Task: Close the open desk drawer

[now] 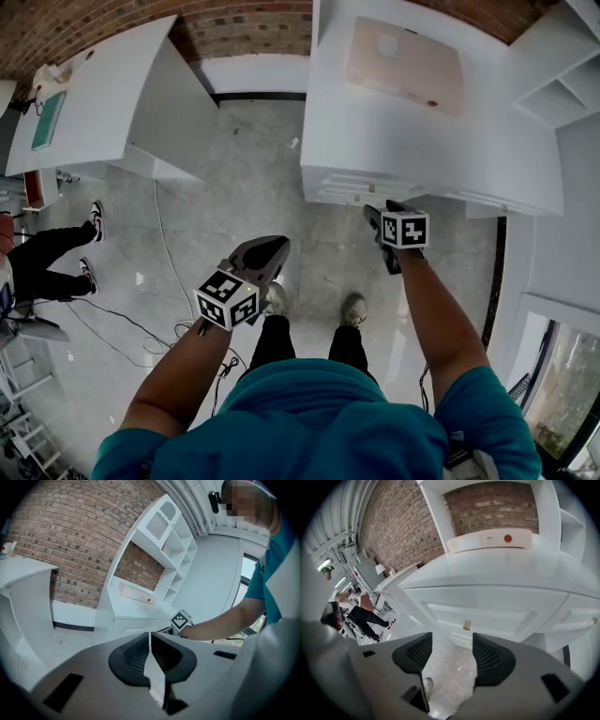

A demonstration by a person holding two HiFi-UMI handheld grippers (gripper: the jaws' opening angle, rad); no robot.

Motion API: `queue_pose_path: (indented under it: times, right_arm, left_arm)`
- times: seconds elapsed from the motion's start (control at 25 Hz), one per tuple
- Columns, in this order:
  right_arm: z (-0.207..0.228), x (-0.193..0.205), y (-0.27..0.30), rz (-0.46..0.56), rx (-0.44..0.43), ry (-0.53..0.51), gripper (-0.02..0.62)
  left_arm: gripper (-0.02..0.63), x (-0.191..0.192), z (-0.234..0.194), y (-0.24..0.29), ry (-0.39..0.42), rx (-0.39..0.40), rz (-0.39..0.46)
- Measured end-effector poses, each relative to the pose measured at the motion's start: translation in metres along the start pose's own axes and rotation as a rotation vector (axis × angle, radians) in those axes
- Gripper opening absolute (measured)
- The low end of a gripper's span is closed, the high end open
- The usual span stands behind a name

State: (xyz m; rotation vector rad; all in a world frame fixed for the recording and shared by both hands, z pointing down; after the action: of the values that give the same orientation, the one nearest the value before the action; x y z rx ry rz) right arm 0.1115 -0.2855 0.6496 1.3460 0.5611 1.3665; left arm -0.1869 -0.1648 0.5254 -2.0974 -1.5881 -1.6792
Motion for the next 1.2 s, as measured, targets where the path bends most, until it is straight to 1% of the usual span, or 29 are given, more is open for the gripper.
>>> queue_pose_path:
  times: [0.24,0.36,0.52,0.56,0.6,0.64,0.72,0.76,0.88,1.08,1.2]
  right_arm:
    - [-0.020,0.003,-0.071,0.080,-0.054,-0.046,0.264]
    - [-0.028,0.002,-0.108,0.121,-0.077,-0.059,0.262]
    - [-0.041,0.002,-0.158,0.175,-0.120,-0.081,0.243]
    - [-0.045,0.002,-0.171,0.188,-0.136,-0.092,0.228]
    - [-0.050,0.002,-0.184,0.204,-0.151,-0.105,0.193]
    - [-0.055,0.001,-0.197,0.225,-0.160,-0.119,0.154]
    - [-0.066,0.001,-0.226,0.279,-0.179,-0.149,0.047]
    - [-0.072,0.003,-0.240,0.306,-0.195,-0.165,0.030]
    - [-0.086,0.004,-0.281,0.381,-0.231,-0.215,0.021]
    - [-0.109,0.000,-0.333,0.470,-0.244,-0.281,0.021]
    - [-0.115,-0.003,-0.360,0.521,-0.240,-0.317,0.021]
  left_arm:
    - [0.028,-0.018,0.034,-0.022,0.033,-0.004,0.046]
    - [0.028,-0.031,0.052,-0.035,0.063,0.004,0.060]
    - [0.028,-0.050,0.075,-0.050,0.081,0.012,0.090]
    - [0.028,-0.054,0.080,-0.054,0.088,0.017,0.098]
    - [0.028,-0.059,0.085,-0.058,0.099,0.022,0.107]
    - [0.028,-0.065,0.091,-0.061,0.111,0.027,0.117]
    - [0.028,-0.074,0.102,-0.070,0.129,0.031,0.134]
    - [0.028,-0.078,0.108,-0.074,0.134,0.031,0.141]
    - [0.028,-0.092,0.124,-0.087,0.159,0.033,0.173]
    - [0.028,-0.114,0.140,-0.114,0.210,0.042,0.213]
    - [0.028,-0.126,0.148,-0.125,0.232,0.041,0.240]
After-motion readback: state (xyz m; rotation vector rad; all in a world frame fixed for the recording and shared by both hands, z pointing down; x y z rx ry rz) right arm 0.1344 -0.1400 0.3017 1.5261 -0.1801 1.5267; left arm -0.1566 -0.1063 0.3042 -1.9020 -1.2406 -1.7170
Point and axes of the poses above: the fingertips, and each gripper's own axes: y forward along the fingers, z to its right, x out of its underside, the point moved 8 cm from there along -y, backward along the fingers, and after that the axes turned 10 degrees about -z, right-handed, at the moved point
